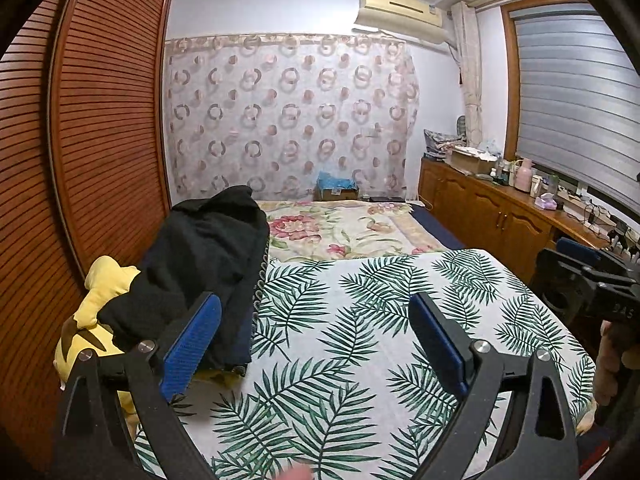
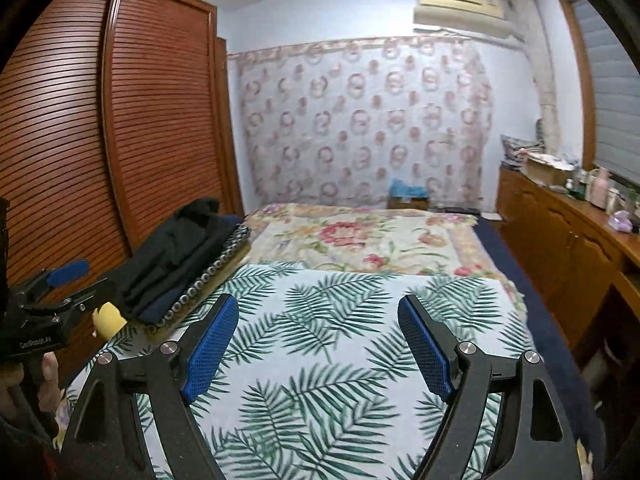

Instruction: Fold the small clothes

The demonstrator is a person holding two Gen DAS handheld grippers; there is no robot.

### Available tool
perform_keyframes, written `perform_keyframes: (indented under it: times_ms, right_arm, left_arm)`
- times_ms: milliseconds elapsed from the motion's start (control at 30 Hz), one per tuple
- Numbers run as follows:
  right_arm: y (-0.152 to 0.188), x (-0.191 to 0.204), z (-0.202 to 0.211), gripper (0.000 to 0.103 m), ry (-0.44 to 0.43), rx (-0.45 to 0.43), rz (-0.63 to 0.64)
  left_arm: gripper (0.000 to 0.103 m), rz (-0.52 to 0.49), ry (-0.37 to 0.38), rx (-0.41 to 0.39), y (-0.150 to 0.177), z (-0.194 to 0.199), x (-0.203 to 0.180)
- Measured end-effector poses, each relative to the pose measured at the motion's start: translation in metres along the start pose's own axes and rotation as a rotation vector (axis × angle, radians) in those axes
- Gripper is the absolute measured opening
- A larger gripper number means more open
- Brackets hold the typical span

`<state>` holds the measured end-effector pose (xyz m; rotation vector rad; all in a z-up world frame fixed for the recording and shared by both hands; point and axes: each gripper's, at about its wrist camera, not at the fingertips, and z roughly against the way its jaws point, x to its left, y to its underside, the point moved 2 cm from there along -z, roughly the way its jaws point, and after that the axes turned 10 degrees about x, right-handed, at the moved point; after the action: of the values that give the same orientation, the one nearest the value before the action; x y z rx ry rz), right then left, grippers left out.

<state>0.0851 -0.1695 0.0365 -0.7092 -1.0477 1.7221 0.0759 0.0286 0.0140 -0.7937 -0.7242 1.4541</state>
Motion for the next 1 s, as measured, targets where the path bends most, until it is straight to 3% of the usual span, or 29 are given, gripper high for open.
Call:
perform_keyframes:
  times_ms: [333,1000]
  right_arm:
    - [0.018,0.016,0.0,0.083,0.017,-0.023,-0.024]
    - [0.028,-0.004,0.008,0.083,0.034,-0.027,-0.032]
  left_arm:
    - [0.095,-0.003,0.0,-0.006,0.001,0.003,-0.005]
    - [0.095,0.003,-0.003,-0.014,0.0,0.007,-0.002]
